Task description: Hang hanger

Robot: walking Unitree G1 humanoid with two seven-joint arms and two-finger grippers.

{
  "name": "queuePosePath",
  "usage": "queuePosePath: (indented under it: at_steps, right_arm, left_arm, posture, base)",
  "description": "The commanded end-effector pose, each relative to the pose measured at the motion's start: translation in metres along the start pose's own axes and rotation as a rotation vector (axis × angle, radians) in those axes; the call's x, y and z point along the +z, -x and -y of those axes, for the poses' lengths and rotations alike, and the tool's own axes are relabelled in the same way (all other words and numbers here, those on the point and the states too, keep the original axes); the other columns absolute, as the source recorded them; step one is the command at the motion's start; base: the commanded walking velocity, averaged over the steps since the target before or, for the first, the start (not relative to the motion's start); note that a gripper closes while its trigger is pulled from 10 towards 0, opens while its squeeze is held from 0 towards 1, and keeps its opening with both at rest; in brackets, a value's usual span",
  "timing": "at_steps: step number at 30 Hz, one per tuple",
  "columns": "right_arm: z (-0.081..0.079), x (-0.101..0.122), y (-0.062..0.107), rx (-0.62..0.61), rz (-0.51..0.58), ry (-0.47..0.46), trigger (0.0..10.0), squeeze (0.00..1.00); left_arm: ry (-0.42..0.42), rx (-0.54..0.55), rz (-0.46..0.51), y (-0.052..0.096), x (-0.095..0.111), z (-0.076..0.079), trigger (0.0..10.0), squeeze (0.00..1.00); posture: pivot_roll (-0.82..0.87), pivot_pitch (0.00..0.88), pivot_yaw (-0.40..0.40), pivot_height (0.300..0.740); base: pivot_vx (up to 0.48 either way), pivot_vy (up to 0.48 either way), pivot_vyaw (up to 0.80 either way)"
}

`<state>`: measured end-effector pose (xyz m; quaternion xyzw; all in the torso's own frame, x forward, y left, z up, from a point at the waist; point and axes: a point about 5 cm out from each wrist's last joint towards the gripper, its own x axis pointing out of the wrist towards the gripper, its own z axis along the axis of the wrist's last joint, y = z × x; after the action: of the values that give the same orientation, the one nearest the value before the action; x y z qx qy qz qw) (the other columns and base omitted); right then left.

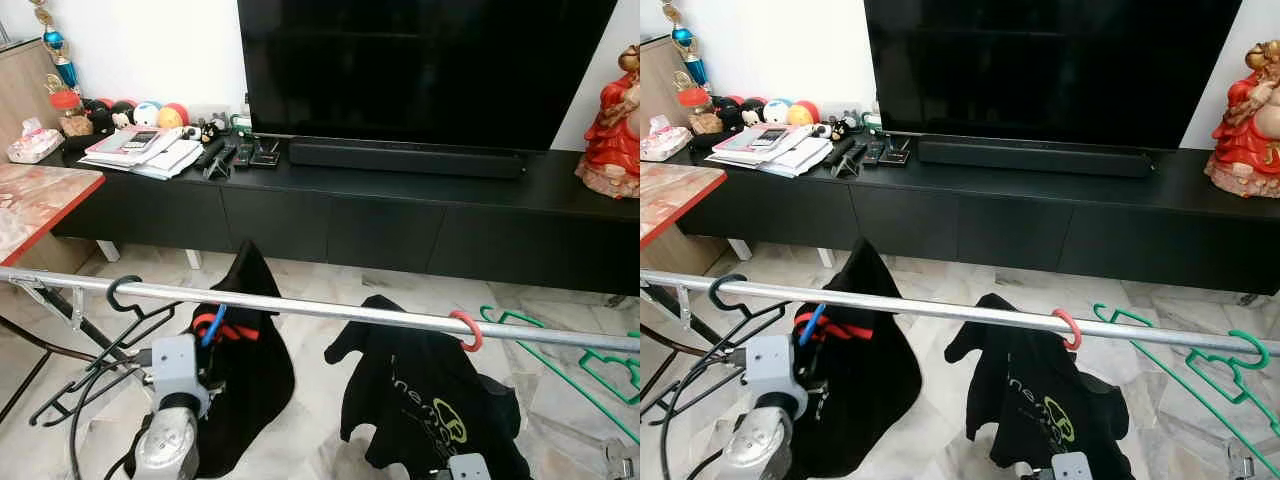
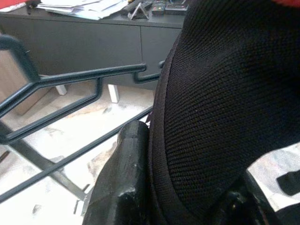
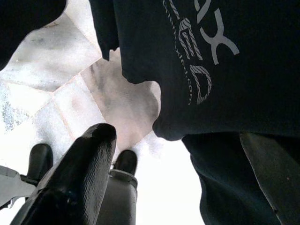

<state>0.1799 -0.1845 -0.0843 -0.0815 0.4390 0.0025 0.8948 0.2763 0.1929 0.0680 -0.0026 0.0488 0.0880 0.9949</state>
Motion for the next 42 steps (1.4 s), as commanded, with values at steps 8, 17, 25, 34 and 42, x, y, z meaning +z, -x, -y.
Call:
queuePosePath:
  at_steps: [8,17,25,34,42]
  right_arm:
    - [0.003,-0.001,0.0,-0.003,-0.01,0.009,10.0,0.0]
    - [0.004,-0.001,0.0,0.003,-0.014,0.012,10.0,0.0]
    - [0.004,-0.001,0.0,0.01,-0.018,0.015,10.0,0.0]
    - [0.004,-0.001,0.0,0.014,-0.022,0.017,10.0,0.0]
    - [0.005,-0.001,0.0,0.017,-0.025,0.021,10.0,0.0]
  left_arm:
    - [0.096,0.031,0.01,-0.011,0.009,0.001,10.0,0.0]
    - [0.129,0.026,-0.069,-0.019,0.004,0.01,10.0,0.0]
    - [0.178,0.013,-0.165,-0.022,-0.004,0.019,10.0,0.0]
    - [0.254,0.016,-0.207,-0.03,-0.002,0.028,10.0,0.0]
    - [0.227,0.062,-0.251,-0.041,0.002,0.026,10.0,0.0]
  posture:
    - [0.13,0.025,-0.038,0.74]
    - [0.13,0.027,-0.044,0.74]
    - [0.13,0.03,-0.045,0.74]
    - [0.13,0.031,-0.051,0.74]
    - [0.12,0.032,-0.052,0.74]
  base:
    - [0.0,0.0,0.0]
    - [0.0,0.0,0.0]
    - [0.0,0.0,0.0]
    - [0.0,0.0,0.0]
    - [0.0,0.0,0.0]
